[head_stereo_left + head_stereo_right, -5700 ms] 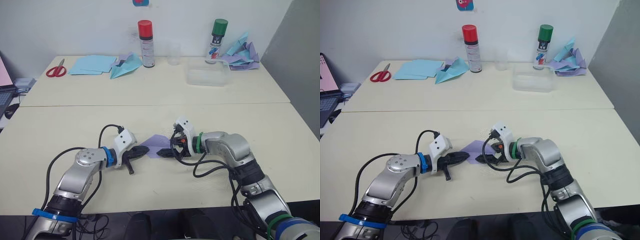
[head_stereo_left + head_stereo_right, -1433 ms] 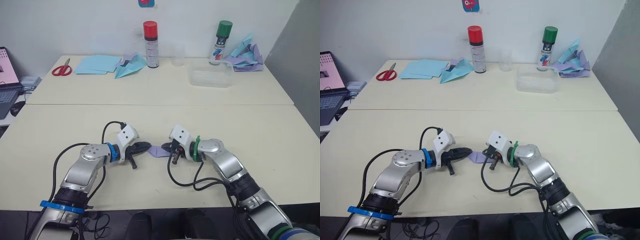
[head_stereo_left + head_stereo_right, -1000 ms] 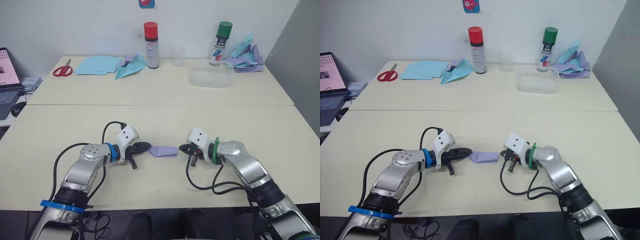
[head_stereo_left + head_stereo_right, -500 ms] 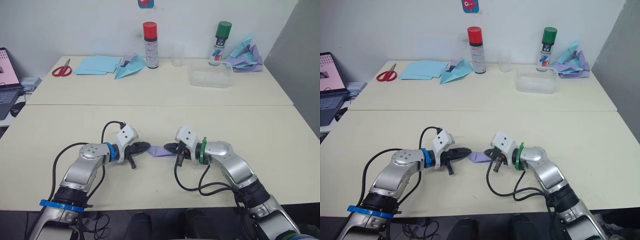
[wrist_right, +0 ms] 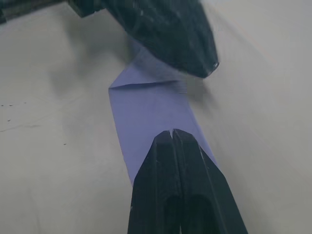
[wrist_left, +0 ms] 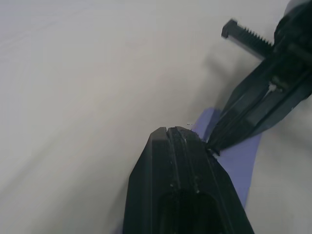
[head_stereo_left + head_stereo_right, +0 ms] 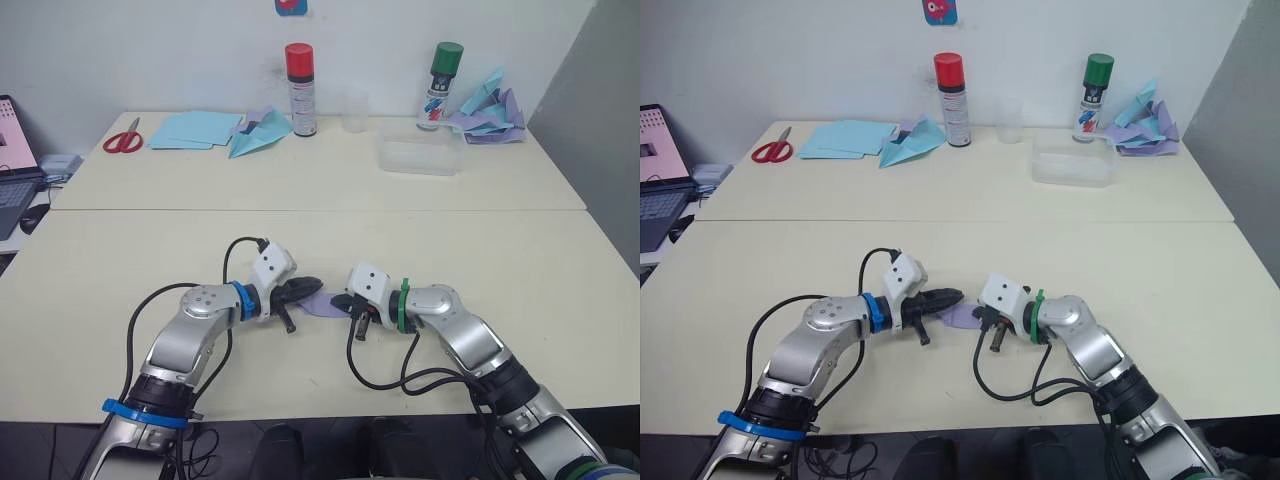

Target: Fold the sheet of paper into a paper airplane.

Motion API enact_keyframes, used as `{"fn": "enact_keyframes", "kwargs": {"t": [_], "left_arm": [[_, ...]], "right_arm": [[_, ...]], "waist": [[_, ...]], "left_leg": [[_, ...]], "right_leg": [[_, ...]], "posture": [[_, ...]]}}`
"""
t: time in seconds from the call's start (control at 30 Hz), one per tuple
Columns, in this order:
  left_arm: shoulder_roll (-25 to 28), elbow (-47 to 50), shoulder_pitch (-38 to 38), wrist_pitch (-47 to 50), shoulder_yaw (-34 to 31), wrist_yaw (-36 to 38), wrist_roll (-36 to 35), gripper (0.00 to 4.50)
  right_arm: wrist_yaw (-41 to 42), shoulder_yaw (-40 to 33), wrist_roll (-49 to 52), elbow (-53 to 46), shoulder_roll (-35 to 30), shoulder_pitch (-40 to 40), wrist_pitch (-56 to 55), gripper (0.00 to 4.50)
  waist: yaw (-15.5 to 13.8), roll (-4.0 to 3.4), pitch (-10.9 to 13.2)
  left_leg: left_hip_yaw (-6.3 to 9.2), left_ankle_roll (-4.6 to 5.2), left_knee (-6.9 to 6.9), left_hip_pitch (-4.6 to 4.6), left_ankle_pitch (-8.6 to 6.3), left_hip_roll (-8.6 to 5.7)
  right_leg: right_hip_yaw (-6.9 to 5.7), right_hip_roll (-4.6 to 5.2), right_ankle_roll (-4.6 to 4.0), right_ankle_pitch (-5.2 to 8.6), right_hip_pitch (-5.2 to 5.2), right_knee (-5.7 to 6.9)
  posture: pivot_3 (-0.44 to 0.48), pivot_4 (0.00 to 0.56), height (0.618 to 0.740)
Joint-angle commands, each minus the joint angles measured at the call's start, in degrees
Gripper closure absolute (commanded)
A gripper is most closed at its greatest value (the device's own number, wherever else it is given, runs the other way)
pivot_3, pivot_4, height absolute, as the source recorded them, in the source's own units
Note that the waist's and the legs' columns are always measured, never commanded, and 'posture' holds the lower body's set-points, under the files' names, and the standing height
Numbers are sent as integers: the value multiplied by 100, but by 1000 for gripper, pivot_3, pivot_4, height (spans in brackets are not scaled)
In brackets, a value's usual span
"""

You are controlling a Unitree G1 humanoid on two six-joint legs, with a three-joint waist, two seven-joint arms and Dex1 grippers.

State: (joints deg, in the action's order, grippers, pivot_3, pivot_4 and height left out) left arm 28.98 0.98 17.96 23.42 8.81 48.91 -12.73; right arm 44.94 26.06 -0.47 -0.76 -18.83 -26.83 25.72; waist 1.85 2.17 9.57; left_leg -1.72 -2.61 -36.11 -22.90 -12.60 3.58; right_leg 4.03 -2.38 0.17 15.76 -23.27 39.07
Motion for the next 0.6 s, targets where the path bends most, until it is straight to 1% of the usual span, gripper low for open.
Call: {"fn": "enact_keyframes", "kwargs": {"t": [0.03, 0.13, 0.2, 0.33, 0.47, 0.6], "left_arm": [[200, -227, -197, -128, 6, -121, 290, 4500], [383, -512, -260, -233, -53, -210, 465, 4500], [439, -755, -217, -258, -166, -428, 554, 4500], [558, -989, -265, -191, -391, -640, 553, 4500], [615, -892, -393, -346, -614, -581, 372, 4500], [349, -314, -356, -613, -999, -423, -235, 4500]], "right_arm": [[-49, -74, -78, 75, -76, -4, 172, 4490], [-51, -97, -60, 11, -84, 32, 226, 4490], [-51, -89, -52, -41, -84, 71, 248, 4490], [-66, -54, -64, -62, -64, 121, 240, 4490], [-61, -46, -69, -45, -53, 117, 223, 4490], [-49, -70, -51, 20, -29, 69, 167, 4490]], "waist": [[1, 0, 0], [1, 0, -3], [1, -1, -6], [2, -5, -31], [39, -8, -41], [70, -8, -41]], "left_leg": [[0, 0, 0, 0, 0, 0], [1, 0, 0, 3, 0, 2], [0, 0, 0, 9, 0, 2], [-1, 0, 1, 12, 0, 3], [-5, 0, 2, 14, 0, 5], [-3, 0, 4, 12, 0, 10]], "right_leg": [[0, 0, 0, 0, 0, 0], [0, 1, 0, 0, 1, 1], [0, 1, -1, 0, 4, 2], [0, 1, -1, 0, 5, 3], [3, 1, -1, 0, 5, 3], [1, 1, -2, 1, 2, 4]], "posture": [[0, 150, 740], [0, 150, 740], [0, 150, 740], [0, 150, 740], [0, 150, 740], [0, 150, 740]]}}
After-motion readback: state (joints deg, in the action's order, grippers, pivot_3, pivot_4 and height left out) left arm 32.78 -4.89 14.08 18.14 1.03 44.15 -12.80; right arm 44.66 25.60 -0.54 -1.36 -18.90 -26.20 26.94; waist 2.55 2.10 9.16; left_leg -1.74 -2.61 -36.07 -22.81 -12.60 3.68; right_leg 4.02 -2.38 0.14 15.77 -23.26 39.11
